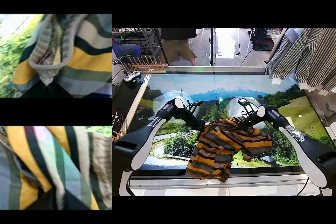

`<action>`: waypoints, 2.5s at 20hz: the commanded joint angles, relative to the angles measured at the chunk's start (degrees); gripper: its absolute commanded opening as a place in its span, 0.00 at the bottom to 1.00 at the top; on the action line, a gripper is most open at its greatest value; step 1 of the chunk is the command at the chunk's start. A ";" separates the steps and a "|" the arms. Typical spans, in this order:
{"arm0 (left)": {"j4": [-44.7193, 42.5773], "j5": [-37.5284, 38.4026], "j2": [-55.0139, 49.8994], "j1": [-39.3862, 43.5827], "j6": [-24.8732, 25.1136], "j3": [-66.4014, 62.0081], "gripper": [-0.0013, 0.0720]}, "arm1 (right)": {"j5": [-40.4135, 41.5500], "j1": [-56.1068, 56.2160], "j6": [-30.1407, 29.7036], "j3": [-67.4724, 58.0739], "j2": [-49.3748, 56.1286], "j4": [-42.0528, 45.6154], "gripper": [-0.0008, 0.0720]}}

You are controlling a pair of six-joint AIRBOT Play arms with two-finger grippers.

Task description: Fold the clothes and pants, and hang the long-sleeved shirts on hangers.

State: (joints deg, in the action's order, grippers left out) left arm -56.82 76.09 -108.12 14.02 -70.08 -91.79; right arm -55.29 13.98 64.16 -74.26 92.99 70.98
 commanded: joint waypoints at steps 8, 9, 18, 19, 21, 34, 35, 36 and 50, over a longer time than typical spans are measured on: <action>1.60 10.29 17.00 -5.77 3.13 -4.79 0.03 | -15.89 1.42 5.70 -22.82 -9.77 4.44 0.04; 1.60 12.11 20.61 -7.15 3.76 -7.48 0.03 | -17.55 1.42 6.51 -26.67 -12.22 2.97 0.04; 8.39 23.56 40.22 -7.61 10.51 -8.57 0.03 | -16.04 1.42 13.33 -33.24 -16.26 -10.62 0.04; 8.13 21.68 40.22 -4.28 10.29 -4.37 0.03 | -16.98 1.51 14.82 -31.47 -14.12 -13.35 0.04; 2.99 15.80 40.22 2.60 8.57 5.73 0.03 | -19.91 1.77 19.56 -27.91 -10.51 -13.51 0.42; -1.81 4.26 39.85 0.57 9.73 31.23 0.03 | -0.90 10.78 18.91 17.40 -15.19 -27.56 0.54; -0.48 4.28 40.15 0.57 10.45 31.23 0.03 | 1.53 12.28 18.91 16.96 -13.40 -27.67 0.53; 0.50 4.35 40.68 0.57 11.04 31.23 0.03 | 3.08 13.31 18.95 15.98 -11.13 -27.67 0.52; 0.44 5.51 44.09 0.55 11.02 31.23 0.03 | 18.10 11.91 22.05 3.96 0.66 -41.48 0.47</action>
State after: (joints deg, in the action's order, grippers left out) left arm -56.38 81.62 -64.14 14.61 -59.13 -60.58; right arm -44.80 25.82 86.13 -69.76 93.14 35.18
